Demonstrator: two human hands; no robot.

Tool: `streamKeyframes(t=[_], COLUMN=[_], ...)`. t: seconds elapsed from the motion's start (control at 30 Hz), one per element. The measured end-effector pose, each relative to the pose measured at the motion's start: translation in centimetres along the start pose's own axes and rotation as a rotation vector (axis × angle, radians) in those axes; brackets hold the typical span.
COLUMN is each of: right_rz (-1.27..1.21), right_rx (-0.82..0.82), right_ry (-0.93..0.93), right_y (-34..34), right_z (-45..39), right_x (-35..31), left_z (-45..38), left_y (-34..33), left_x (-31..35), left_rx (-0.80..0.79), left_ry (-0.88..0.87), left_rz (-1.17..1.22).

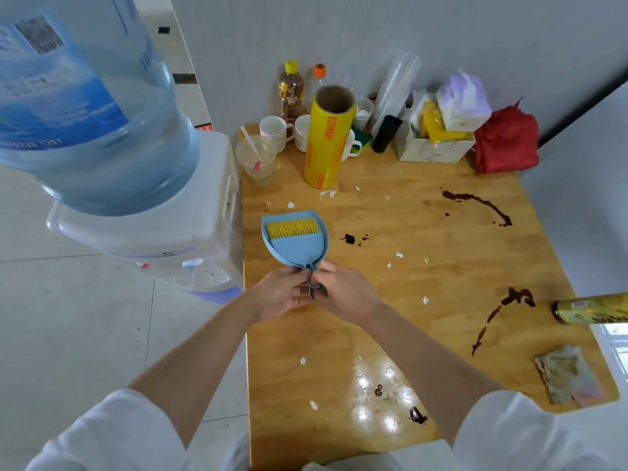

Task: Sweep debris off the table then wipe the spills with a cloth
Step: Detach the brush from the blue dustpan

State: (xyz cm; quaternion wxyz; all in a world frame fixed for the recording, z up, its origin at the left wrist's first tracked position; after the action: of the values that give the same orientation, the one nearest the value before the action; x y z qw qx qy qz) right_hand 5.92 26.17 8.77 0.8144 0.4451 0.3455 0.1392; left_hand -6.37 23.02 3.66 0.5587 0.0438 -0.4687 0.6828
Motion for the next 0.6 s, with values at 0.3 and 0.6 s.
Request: streamKeyframes(t=[0.3,0.6], right_rz=[-0.298,-0.485], right_rx=[-0.025,0.013], right_ry=[-0.14,-0.238], right_y=[0.8,0.1], right_z=[-1.1,-2.0], right_x=[2.5,2.3], left_z=[-0.9,-0.5], left_y=[0.2,0.4], left_x=[0.7,0.7], left_rx=[0.003,0.029], left_ry=[0.0,-0.053], left_rz=[0.099,0.077])
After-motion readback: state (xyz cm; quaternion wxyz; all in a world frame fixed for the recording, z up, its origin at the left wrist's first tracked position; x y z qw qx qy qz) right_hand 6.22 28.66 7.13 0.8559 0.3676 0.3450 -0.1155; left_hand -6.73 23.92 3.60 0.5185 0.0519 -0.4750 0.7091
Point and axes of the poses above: each hand's wrist, its own z-axis away from the middle knuckle, its own y-axis out of the back of the hand, x = y × z, the point moved 5 cm from there along -z, towards the middle knuckle, and after that the axes turned 10 degrees about -x, right-handed, at the moved point
